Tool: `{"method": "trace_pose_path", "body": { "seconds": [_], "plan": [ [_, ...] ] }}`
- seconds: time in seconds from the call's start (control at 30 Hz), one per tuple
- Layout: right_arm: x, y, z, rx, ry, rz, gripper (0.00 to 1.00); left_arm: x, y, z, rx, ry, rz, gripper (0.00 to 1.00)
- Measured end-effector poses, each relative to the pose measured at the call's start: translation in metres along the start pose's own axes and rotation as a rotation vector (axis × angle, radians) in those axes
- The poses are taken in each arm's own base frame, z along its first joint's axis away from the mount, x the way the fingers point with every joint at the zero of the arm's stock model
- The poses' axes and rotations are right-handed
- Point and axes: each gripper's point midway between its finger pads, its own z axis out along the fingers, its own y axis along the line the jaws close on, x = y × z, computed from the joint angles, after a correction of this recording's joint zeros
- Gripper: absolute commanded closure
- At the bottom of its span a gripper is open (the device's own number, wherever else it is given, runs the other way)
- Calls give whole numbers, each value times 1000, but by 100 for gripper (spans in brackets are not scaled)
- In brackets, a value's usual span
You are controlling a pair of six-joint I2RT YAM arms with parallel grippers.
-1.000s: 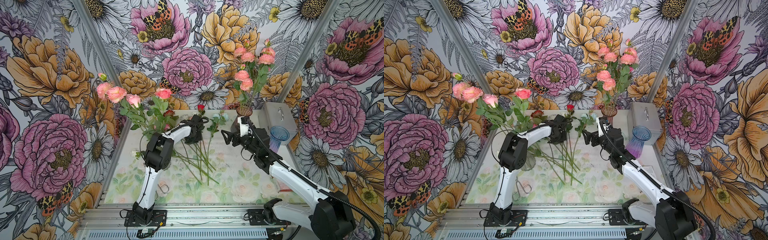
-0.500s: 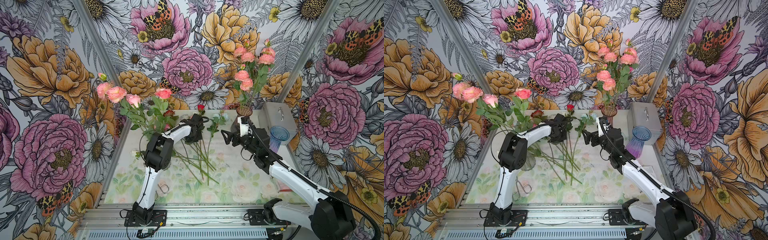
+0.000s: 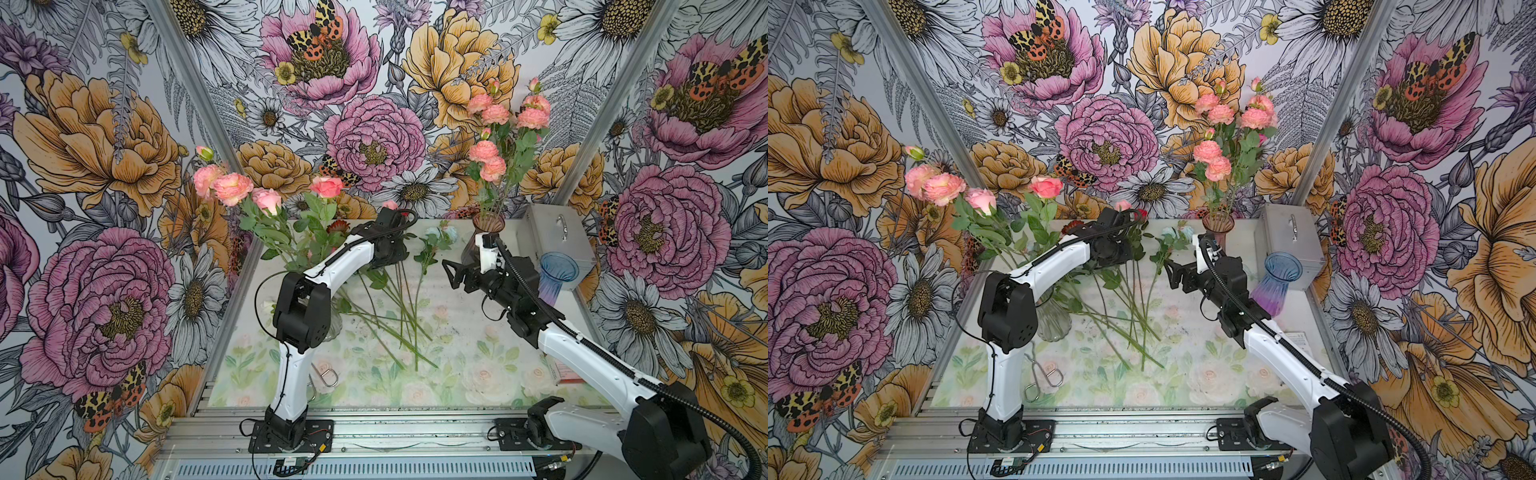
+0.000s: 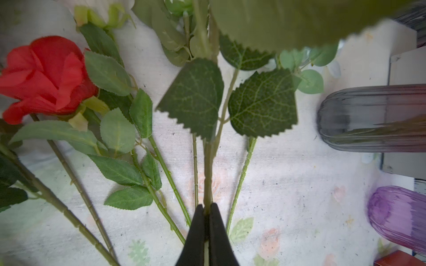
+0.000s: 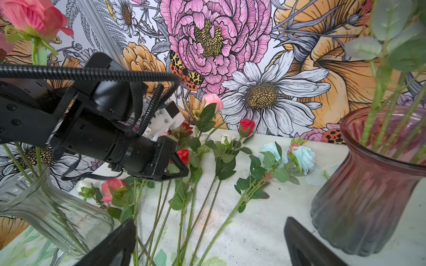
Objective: Place the pink flowers into the vase
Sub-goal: Pick up the flower at the center of the board.
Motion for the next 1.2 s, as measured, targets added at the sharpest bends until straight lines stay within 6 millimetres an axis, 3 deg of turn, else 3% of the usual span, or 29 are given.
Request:
{"method": "trace_pose_path", "body": {
  "seconds": [0.37, 0.6, 0.77, 0.97, 1.07, 1.2],
  "plan": [
    [1, 1, -3, 1, 8, 1, 2, -18, -15, -29, 119, -159, 20, 100],
    [7, 3, 0, -17, 53, 13, 10, -31, -42, -79, 304, -349, 70, 100],
    [-24, 7, 8, -20, 32, 12, 15, -31, -73, -116, 465, -448, 121, 100],
    [-73, 11, 18, -42, -18, 16, 22, -17, -91, -122, 560, -453, 164, 100],
    [-80, 15, 21, -68, -16, 26, 32, -8, -96, -120, 579, -435, 177, 100],
    [-75, 22, 28, -121, 17, 40, 35, -3, -100, -119, 593, -427, 186, 100]
  ]
}}
